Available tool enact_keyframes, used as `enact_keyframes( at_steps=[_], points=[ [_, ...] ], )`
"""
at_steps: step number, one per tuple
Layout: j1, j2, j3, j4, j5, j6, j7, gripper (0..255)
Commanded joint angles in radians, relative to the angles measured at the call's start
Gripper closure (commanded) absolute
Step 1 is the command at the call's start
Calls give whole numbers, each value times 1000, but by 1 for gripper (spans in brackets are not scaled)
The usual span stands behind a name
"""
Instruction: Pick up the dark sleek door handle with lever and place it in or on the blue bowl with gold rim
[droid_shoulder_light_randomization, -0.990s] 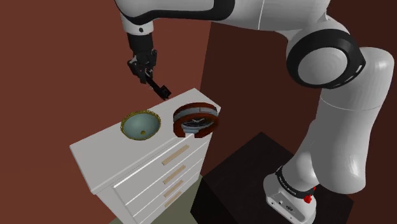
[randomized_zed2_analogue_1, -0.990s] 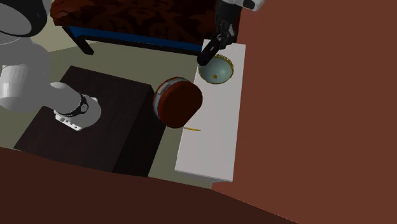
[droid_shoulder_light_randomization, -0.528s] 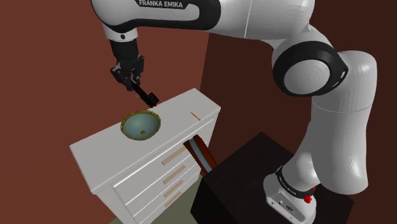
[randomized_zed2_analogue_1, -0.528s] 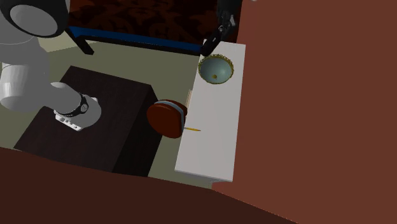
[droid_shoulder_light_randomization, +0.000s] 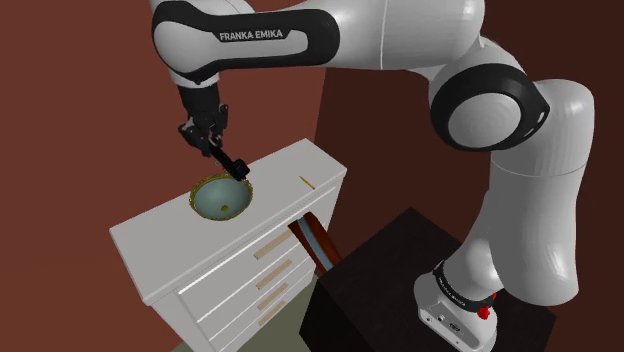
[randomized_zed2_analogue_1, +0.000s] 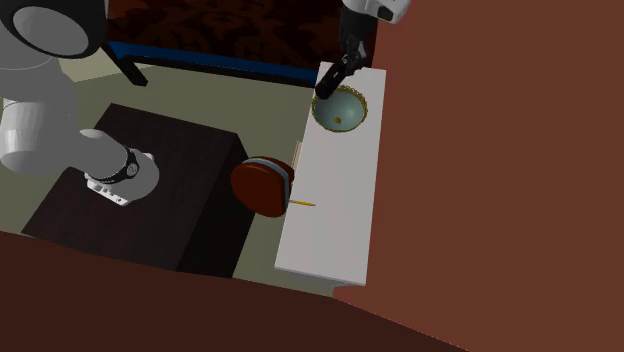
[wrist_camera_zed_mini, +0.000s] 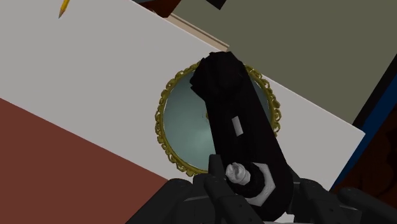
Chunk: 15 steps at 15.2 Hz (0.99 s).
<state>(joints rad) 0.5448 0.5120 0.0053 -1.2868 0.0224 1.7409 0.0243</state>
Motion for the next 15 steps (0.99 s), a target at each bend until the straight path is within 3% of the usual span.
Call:
enact_keyframes(
  at_steps=[1, 9, 15],
  points=[
    [0, 5, 0, -18, 0, 24, -1, 255],
    [0, 20, 0, -104, 1, 125, -3, 255],
    [0, 20, 0, -104, 1, 125, -3, 255]
  ],
)
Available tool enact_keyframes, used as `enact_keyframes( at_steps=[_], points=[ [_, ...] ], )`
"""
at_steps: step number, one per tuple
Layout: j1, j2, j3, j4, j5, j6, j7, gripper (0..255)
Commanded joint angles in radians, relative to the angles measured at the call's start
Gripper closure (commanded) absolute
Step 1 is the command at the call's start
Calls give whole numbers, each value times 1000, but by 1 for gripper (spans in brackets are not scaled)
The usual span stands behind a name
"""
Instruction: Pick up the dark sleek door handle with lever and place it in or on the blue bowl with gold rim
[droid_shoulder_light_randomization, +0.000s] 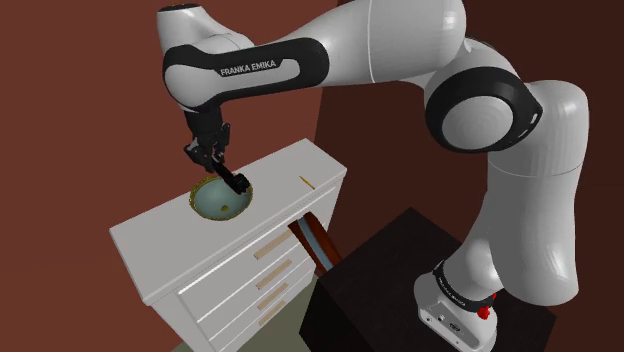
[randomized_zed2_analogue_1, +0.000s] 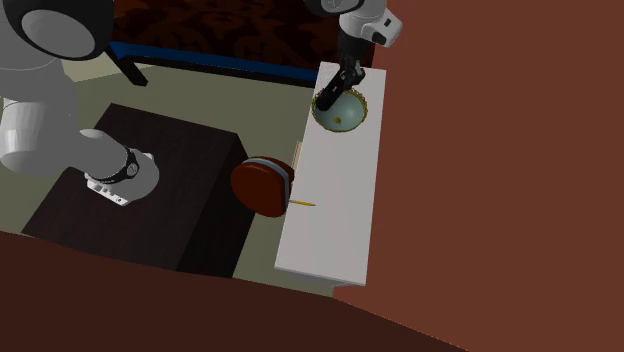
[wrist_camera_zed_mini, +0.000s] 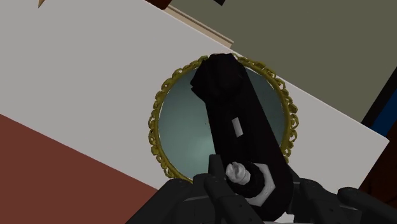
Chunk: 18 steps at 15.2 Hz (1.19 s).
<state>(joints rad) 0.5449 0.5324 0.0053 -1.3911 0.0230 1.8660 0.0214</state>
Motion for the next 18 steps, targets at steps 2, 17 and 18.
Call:
enact_keyframes(
  at_steps=[2, 17, 18],
  points=[
    [0, 0, 0, 0, 0, 0, 0, 255],
    [-2, -4, 0, 121, -1, -125, 1, 0],
    [-2, -4, 0, 121, -1, -125, 1, 0]
  ],
)
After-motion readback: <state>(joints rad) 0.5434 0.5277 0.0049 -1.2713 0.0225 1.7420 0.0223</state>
